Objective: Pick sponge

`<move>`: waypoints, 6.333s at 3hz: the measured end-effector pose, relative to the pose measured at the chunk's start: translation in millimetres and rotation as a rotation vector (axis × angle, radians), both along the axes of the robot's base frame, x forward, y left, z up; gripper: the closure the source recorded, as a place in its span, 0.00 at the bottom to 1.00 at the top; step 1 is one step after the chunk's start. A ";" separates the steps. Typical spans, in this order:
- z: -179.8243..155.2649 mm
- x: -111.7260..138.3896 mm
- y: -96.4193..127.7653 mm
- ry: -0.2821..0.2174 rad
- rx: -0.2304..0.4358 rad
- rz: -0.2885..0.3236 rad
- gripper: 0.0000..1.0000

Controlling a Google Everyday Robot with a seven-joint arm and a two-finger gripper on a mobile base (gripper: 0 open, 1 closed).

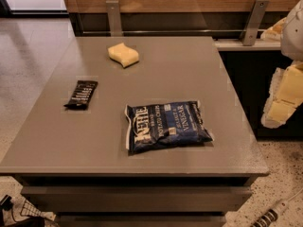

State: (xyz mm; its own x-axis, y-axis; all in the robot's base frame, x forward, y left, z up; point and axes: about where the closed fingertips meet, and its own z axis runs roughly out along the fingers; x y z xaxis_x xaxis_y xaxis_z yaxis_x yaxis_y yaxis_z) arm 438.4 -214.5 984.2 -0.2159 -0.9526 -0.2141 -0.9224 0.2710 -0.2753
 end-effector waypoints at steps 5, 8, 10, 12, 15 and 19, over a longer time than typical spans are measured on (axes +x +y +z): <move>-3.7 159.3 27.6 -0.261 0.492 -0.139 0.00; -6.8 230.9 112.3 -0.348 0.868 -0.147 0.00; -37.9 275.3 151.5 -0.302 0.806 -0.155 0.00; -92.5 332.4 229.7 -0.212 0.932 -0.123 0.00; -161.1 354.7 295.4 -0.085 1.034 -0.155 0.18; -165.0 353.0 304.1 -0.074 1.034 -0.147 1.00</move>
Offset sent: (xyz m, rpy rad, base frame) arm 0.0130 -0.0114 0.0064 -0.0008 -0.0376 -0.0570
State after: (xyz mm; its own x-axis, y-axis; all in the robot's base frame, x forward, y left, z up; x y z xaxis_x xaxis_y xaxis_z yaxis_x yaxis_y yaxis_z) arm 791.5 89.6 819.2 -0.2679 -0.2629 -0.9269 -0.8518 0.5142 0.1003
